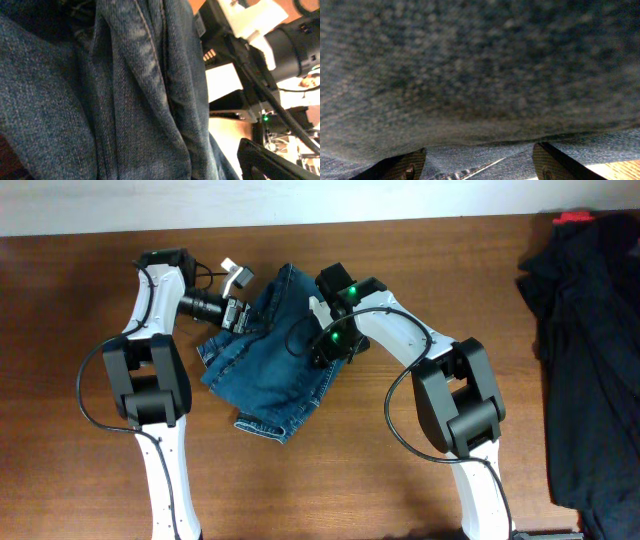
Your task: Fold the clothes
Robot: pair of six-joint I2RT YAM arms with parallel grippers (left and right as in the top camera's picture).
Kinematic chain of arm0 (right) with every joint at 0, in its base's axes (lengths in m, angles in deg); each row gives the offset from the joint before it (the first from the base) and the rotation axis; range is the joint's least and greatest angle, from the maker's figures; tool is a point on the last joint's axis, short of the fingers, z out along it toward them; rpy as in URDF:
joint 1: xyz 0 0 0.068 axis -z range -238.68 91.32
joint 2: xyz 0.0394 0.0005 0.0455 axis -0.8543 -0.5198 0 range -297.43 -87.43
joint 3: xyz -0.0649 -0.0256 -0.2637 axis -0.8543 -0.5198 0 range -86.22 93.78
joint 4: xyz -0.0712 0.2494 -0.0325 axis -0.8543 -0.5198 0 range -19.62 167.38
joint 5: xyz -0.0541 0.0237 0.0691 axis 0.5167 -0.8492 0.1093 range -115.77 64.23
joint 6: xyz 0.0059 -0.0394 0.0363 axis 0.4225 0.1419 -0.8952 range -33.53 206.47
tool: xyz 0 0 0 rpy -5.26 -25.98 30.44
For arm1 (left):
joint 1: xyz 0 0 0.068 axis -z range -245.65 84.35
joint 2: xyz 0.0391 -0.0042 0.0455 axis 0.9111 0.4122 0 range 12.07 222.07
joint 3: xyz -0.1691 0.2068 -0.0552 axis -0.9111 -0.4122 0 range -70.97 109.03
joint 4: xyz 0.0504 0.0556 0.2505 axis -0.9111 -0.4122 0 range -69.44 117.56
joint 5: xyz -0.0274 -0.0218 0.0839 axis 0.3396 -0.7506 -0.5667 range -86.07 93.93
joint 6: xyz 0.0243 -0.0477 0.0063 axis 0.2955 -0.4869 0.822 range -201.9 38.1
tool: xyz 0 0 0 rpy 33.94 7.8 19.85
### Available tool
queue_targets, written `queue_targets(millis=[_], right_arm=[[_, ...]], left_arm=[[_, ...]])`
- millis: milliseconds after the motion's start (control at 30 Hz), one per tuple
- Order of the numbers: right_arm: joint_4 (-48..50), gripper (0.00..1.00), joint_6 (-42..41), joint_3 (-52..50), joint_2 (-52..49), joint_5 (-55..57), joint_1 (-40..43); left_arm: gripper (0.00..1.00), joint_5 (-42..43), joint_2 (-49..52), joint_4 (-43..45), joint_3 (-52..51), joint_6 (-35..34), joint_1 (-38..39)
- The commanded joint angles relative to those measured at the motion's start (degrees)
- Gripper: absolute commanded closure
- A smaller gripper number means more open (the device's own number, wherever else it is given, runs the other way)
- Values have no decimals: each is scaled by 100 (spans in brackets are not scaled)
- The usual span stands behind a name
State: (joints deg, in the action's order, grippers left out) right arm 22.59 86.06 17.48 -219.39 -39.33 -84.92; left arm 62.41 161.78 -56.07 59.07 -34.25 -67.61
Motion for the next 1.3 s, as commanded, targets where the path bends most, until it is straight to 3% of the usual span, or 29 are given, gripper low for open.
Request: queue_targets(millis=[0,267,300,333,400,433,600,767,900,1033,1267], right_arm=[[-44,25,-55,-129,-385,11,4],[-55,25,-55,-129,-385,11,4],[-68,25,-55,-127,-385,11,4],[-83,26,-55,-127,-382,11,4],[-162,27,-55,-74,-367,11,4],[-240,27,-55,2,-343,11,4],[-885,26,-52,966,164,398,4],[-2116,21,-35,2813,903,1816,11],[-2885,14,15,3930,1200,2653,96],[-3508,14,11,4826,1381,2798,549],[-3829,15,-11,4942,1386,2581,1360]], left_arm=[[1,-354,188,-111,7,170,221],[2,-951,595,-107,7,146,616],[11,-986,636,-103,2,149,621],[33,-990,645,-101,2,149,621],[94,-984,645,-68,4,146,555],[100,-973,645,-79,4,140,535],[100,-894,645,-199,2,127,485],[100,-905,645,-424,9,37,284],[100,-1338,623,-629,11,-380,-363],[100,-1377,468,-815,107,-719,-1429],[100,-2420,-675,-186,107,-1534,-2684]])
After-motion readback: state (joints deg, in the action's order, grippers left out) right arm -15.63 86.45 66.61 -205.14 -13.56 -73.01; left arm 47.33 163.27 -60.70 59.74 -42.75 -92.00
